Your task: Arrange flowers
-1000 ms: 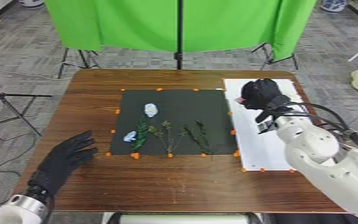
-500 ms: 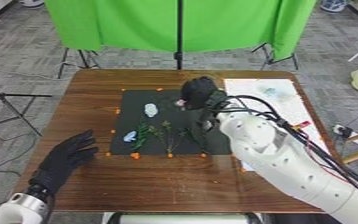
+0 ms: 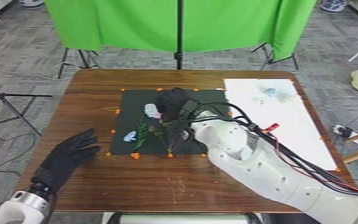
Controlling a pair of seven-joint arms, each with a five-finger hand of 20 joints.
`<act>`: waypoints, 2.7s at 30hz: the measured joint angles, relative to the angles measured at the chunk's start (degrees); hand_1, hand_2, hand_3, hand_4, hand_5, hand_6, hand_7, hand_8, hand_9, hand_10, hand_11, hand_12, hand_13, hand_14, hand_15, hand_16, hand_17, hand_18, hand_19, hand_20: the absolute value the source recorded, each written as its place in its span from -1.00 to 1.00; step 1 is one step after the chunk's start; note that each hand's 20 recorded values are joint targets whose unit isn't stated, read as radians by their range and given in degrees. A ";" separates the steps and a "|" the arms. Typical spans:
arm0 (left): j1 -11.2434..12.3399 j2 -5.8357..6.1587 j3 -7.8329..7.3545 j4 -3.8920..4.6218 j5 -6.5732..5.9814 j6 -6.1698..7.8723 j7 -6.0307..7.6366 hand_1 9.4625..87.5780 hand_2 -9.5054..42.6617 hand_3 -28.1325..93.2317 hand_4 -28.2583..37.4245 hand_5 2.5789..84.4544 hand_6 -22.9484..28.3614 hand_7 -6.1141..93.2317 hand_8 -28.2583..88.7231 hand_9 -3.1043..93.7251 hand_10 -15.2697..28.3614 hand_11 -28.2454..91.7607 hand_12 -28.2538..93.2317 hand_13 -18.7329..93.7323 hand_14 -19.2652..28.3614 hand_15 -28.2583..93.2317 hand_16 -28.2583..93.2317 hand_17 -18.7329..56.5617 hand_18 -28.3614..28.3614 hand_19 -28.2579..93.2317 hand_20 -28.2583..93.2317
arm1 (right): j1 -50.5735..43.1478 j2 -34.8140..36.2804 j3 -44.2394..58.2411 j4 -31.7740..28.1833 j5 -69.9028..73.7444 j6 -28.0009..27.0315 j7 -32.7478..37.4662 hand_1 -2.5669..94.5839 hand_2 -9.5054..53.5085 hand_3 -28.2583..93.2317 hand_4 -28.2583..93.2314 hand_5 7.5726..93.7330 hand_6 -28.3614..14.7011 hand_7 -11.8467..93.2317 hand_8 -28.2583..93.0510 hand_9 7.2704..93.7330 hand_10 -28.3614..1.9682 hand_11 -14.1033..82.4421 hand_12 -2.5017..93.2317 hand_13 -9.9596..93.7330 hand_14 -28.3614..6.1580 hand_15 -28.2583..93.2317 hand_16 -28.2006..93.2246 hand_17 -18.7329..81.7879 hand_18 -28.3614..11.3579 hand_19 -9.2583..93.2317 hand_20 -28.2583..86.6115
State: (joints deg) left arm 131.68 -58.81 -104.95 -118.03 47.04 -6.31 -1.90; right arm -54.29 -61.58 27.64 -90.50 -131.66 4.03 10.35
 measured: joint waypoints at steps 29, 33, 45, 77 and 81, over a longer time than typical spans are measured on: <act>-0.55 0.23 0.40 0.24 0.01 -0.38 -0.18 -0.63 -0.62 0.62 -1.00 -0.30 0.10 -0.54 -0.69 -0.39 0.22 -0.16 -0.30 -0.29 0.38 0.23 -0.61 -0.81 0.73 0.33 -0.48 | 2.04 -3.24 -4.31 6.47 -5.75 1.94 1.83 -0.05 -1.00 0.78 -1.00 0.39 0.47 0.16 -0.78 0.67 0.60 -0.29 -0.04 0.69 0.74 0.16 0.08 -0.07 -0.22 0.57 0.10; -0.55 0.25 0.40 0.25 0.01 -0.40 -0.18 -0.63 -0.62 0.61 -1.00 -0.30 0.10 -0.54 -0.69 -0.39 0.22 -0.15 -0.30 -0.29 0.38 0.23 -0.61 -0.81 0.73 0.33 -0.48 | 2.00 -3.21 -3.92 6.43 -5.71 1.94 1.82 -0.06 -1.00 0.78 -1.00 0.38 0.46 0.16 -0.78 0.66 0.58 -0.28 -0.04 0.68 0.72 0.18 0.06 -0.07 -0.22 0.56 0.10; -0.54 0.25 0.39 0.25 0.01 -0.43 -0.18 -0.63 -0.62 0.61 -1.00 -0.30 0.10 -0.53 -0.69 -0.39 0.23 -0.15 -0.30 -0.29 0.38 0.23 -0.61 -0.81 0.73 0.33 -0.48 | 1.82 -2.90 -3.08 5.70 -6.47 1.45 1.52 -0.06 -1.00 0.78 -1.00 0.34 0.46 0.16 -0.79 0.62 0.60 -0.28 -0.05 0.63 0.74 0.19 0.06 -0.09 -0.23 0.56 0.10; 1.45 -0.48 -0.62 -0.55 0.01 -0.45 0.54 -0.63 -0.62 0.62 -1.00 -0.30 0.10 -0.54 -0.69 -0.39 0.22 -0.15 -0.30 -0.29 0.38 0.23 -0.61 -0.81 0.73 0.33 -0.48 | -7.81 17.75 20.75 -4.85 12.22 -9.08 12.32 -0.49 -0.97 0.91 -1.00 -0.40 0.08 -0.28 -0.83 -0.40 -0.01 -0.23 -0.56 -0.06 0.13 -0.04 -0.32 -0.30 -0.40 0.45 -0.22; 1.48 -0.48 -0.62 -0.55 0.01 -0.45 0.59 -0.63 -0.62 0.61 -1.00 -0.30 0.10 -0.54 -0.69 -0.39 0.22 -0.15 -0.30 -0.29 0.38 0.23 -0.61 -0.81 0.73 0.33 -0.48 | -11.61 23.72 21.23 -3.74 11.03 0.62 13.94 -0.38 -1.00 0.92 -1.00 -0.25 0.11 -0.23 -0.86 -0.21 0.08 -0.11 -0.59 0.14 0.30 0.04 -0.35 -0.19 -0.29 0.55 -0.21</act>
State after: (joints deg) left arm 133.16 -59.29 -105.57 -118.58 47.05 -6.76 -1.31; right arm -65.90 -37.86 48.87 -94.24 -120.62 4.65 24.29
